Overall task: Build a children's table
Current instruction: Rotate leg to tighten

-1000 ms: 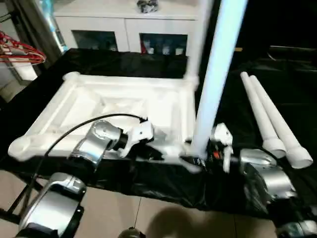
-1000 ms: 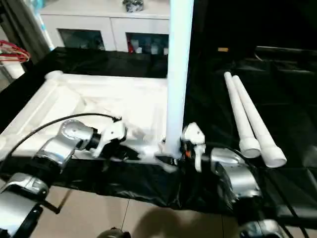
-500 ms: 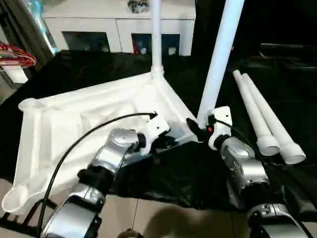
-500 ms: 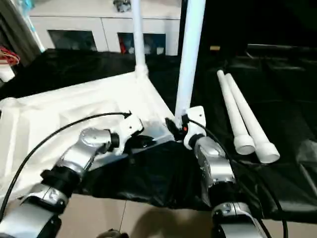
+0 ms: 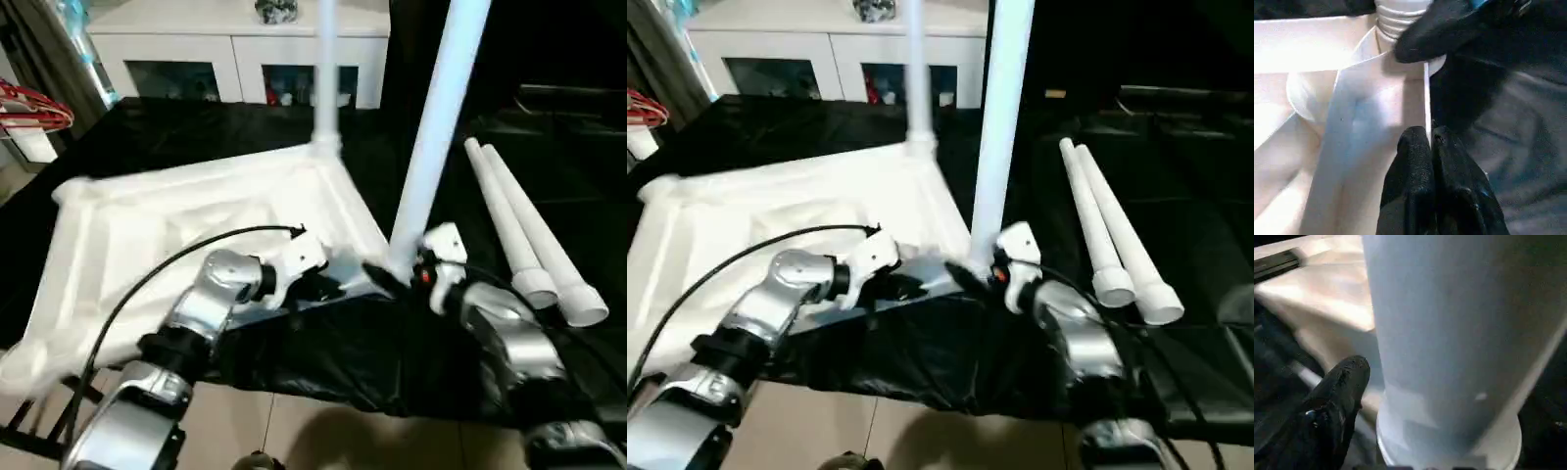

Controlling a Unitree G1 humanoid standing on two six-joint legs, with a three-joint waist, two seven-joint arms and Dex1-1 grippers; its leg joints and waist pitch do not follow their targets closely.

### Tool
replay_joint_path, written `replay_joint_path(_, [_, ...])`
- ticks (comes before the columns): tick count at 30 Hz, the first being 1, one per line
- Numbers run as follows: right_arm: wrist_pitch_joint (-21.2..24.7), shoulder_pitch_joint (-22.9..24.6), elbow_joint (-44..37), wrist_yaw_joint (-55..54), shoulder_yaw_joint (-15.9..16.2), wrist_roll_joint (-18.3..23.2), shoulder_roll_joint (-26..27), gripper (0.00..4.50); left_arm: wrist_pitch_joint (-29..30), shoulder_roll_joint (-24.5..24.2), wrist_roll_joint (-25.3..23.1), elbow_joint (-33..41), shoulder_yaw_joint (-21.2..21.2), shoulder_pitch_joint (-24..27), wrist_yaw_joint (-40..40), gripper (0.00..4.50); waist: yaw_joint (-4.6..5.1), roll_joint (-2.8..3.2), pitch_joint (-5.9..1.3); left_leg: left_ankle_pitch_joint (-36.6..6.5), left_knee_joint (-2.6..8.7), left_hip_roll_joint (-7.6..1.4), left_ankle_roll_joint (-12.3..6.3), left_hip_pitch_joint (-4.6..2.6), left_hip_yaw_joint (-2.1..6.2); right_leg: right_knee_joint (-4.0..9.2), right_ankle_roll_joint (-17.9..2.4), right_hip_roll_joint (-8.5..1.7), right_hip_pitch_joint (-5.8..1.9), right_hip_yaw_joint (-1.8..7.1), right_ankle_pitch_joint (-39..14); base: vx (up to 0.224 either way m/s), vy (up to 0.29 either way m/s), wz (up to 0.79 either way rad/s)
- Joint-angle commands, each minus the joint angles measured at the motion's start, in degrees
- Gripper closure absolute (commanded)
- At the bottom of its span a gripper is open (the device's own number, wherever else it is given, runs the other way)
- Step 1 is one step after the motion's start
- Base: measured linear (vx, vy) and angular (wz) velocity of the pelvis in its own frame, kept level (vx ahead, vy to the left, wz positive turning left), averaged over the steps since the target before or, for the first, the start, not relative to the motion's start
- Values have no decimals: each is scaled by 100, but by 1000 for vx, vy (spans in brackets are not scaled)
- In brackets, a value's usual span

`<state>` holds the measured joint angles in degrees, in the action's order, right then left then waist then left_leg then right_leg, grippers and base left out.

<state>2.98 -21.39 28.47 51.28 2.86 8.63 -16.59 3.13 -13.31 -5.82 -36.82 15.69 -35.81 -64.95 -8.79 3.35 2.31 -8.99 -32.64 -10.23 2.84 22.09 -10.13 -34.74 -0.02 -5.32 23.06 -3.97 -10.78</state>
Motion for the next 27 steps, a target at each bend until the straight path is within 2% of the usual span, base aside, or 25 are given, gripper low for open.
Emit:
replay_joint_path(1, [133,122,-436,1038,723,213,74,59,-171,49,64,-29,189,-165,-176,450,-29,-69,-323,-1669,370,-301,-382,-76,95,479,-1132,-360,-272,235,-1377,0,0,0])
replay_joint_path(5, [236,228,-754,1609,872,368,-184,59,-271,-83,83,-284,150,-330,-327,450,-95,-82,-333,-1646,363,-306,-381,-93,93,478,-1128,-371,-253,248,-1438,0,0,0])
replay_joint_path(6, [300,254,-844,1768,905,407,-248,83,-276,-110,99,-378,135,-390,-400,450,-103,-114,-332,-1613,360,-306,-387,-88,89,474,-1140,-376,-258,249,-1416,0,0,0])
replay_joint_path(8, [437,299,-987,2021,986,457,-347,83,-274,-133,151,-518,90,-481,-524,450,-156,-103,-340,-1466,351,-305,-414,-79,94,454,-1156,-376,-257,247,-1342,0,0,0])
replay_joint_path(12, [513,399,-1203,2339,1192,408,-523,123,-396,-155,127,-790,64,-637,-600,450,-232,-114,-346,-1365,330,-306,-440,-76,92,441,-1173,-390,-258,247,-1244,0,0,0])
replay_joint_path(16, [548,445,-1272,2447,1261,377,-585,142,-491,-166,108,-955,77,-724,-644,450,-277,-107,-344,-1448,341,-315,-375,-85,100,453,-1154,-400,-249,246,-1408,0,0,0])
replay_joint_path(18, [552,455,-1279,2416,1247,377,-578,165,-528,-159,118,-1013,78,-753,-666,450,-279,-111,-349,-1454,339,-313,-357,-82,102,447,-1153,-401,-254,246,-1379,0,0,0])
replay_joint_path(20, [566,460,-1273,2347,1216,380,-548,170,-530,-147,129,-1020,72,-757,-661,450,-279,-107,-348,-1464,340,-317,-358,-84,102,447,-1166,-404,-253,245,-1381,0,0,0])
replay_joint_path(21, [592,465,-1282,2314,1201,388,-531,170,-537,-140,137,-1028,67,-758,-662,450,-278,-83,-345,-1487,341,-314,-348,-81,102,457,-1163,-401,-253,246,-1386,0,0,0])
replay_joint_path(23, [595,449,-1225,2138,1130,374,-454,176,-529,-113,158,-1012,49,-740,-619,450,-281,-93,-351,-1470,341,-314,-342,-78,107,444,-1172,-400,-260,243,-1336,0,0,0])
replay_joint_path(24, [648,301,-862,1352,847,287,-114,177,-374,-5,176,-814,-3,-613,-317,450,-281,-78,-347,-1483,343,-311,-336,-80,107,445,-1170,-398,-257,242,-1349,0,0,0])
replay_joint_path(25, [671,236,-708,1032,732,257,23,178,-300,44,189,-730,-27,-563,-196,450,-272,-94,-344,-1484,348,-311,-321,-75,103,448,-1168,-403,-254,246,-1370,0,0,0])
replay_joint_path(26, [671,236,-708,1032,732,257,23,178,-300,44,189,-730,-27,-563,-196,450,-237,-68,-331,-1604,374,-310,-226,-77,114,457,-1174,-408,-224,238,-1558,0,0,0])
replay_joint_path(27, [700,177,-576,762,642,228,132,178,-262,88,198,-672,-45,-528,-105,450,-205,-114,-331,-1676,387,-297,-164,-83,127,474,-1086,-411,-262,226,-1773,0,0,0])
